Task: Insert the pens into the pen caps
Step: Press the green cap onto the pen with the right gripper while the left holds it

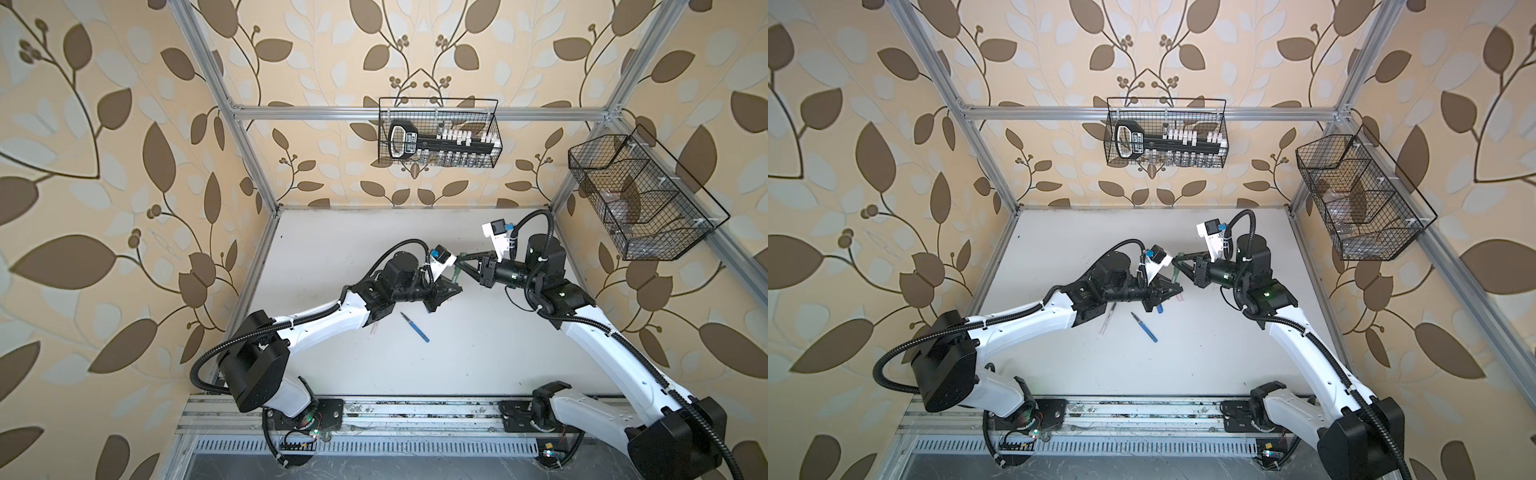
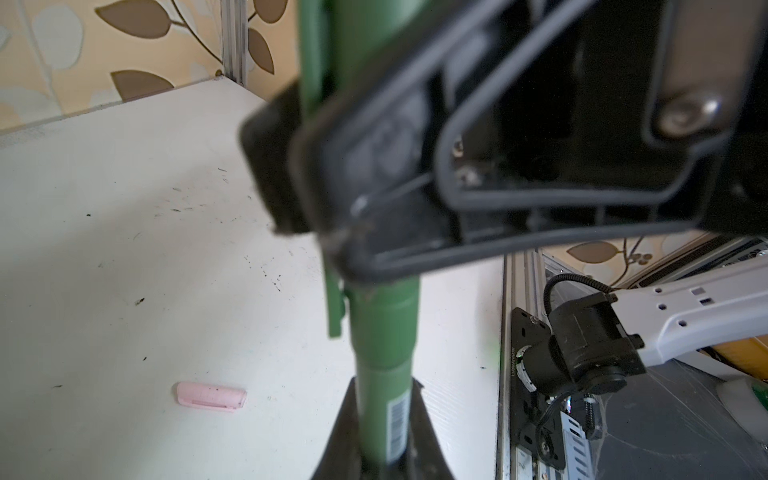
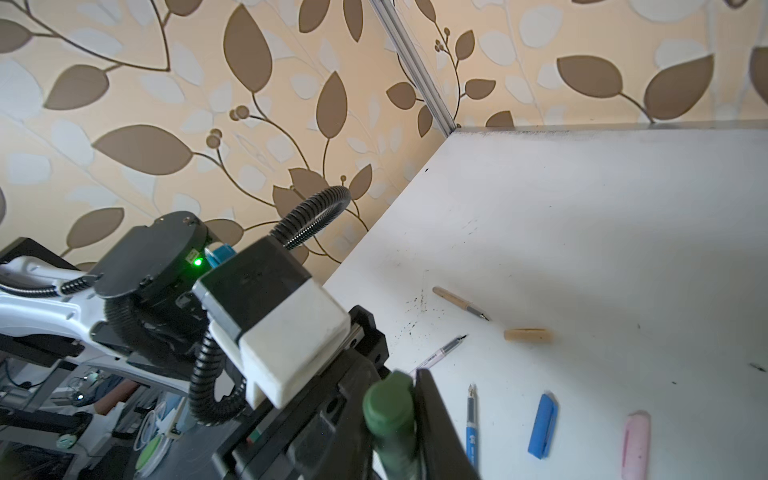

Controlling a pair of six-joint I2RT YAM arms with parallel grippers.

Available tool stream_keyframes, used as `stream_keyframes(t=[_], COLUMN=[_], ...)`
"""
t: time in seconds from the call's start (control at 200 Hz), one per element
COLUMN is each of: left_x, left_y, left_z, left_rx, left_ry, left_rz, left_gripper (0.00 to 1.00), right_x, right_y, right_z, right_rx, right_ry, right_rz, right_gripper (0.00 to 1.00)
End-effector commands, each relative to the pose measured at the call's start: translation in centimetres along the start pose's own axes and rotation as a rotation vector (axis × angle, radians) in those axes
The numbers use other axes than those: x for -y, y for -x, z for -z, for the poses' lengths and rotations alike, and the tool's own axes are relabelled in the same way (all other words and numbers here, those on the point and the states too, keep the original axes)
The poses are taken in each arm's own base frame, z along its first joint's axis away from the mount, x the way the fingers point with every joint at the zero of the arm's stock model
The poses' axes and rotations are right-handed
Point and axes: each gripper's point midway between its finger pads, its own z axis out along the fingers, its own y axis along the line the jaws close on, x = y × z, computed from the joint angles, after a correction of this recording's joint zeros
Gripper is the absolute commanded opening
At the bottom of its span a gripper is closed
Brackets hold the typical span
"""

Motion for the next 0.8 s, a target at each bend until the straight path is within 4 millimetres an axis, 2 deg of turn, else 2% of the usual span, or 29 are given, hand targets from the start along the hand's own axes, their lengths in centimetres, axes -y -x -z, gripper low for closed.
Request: stream_keyframes(t=[0.0, 0.055, 0.23, 0.365, 0.47, 0.555, 0.645, 0.725, 0.77, 0.8], left_x=[0.6, 0.3, -1.1, -2.0, -2.2, -2.4, -2.5, -2.8, -2.8, -2.9], left_y=[4.0, 4.4, 7.2, 9.5, 10.8, 11.2, 10.8, 9.1, 8.0, 7.1], left_z=[0.5, 0.6, 1.6, 2.0, 2.2, 2.2, 2.1, 1.8, 1.8, 1.8], left_rx=[0.099, 0.111, 0.215, 0.275, 0.313, 0.327, 0.305, 0.260, 0.235, 0.217], left_ry=[0.031, 0.058, 0.160, 0.168, 0.175, 0.176, 0.174, 0.168, 0.164, 0.163], left_rz=[-0.112, -0.122, -0.148, -0.147, -0.159, -0.159, -0.146, -0.126, -0.107, -0.090], left_gripper=[0.00, 0.00, 0.00, 0.00, 0.00, 0.00, 0.00, 0.03, 0.11, 0.24], right_x=[-1.4, -1.4, -0.7, 1.0, 1.2, 1.4, 2.3, 3.4, 3.9, 4.5], right_y=[-0.5, -0.6, -2.2, -4.3, -5.8, -6.2, -5.0, -2.9, -1.5, -1.0], right_z=[-0.3, -0.3, -0.5, -1.2, -1.9, -1.9, -0.8, 0.9, 1.8, 2.4], right_rx=[-0.041, -0.044, -0.062, -0.077, -0.124, -0.141, -0.111, -0.071, -0.053, -0.053], right_ry=[0.041, 0.038, 0.011, -0.004, 0.003, -0.019, -0.083, -0.158, -0.197, -0.234], right_rz=[-0.004, -0.008, -0.056, -0.151, -0.179, -0.178, -0.160, -0.133, -0.115, -0.107], right_gripper=[0.07, 0.00, 0.00, 0.00, 0.00, 0.00, 0.00, 0.00, 0.00, 0.00])
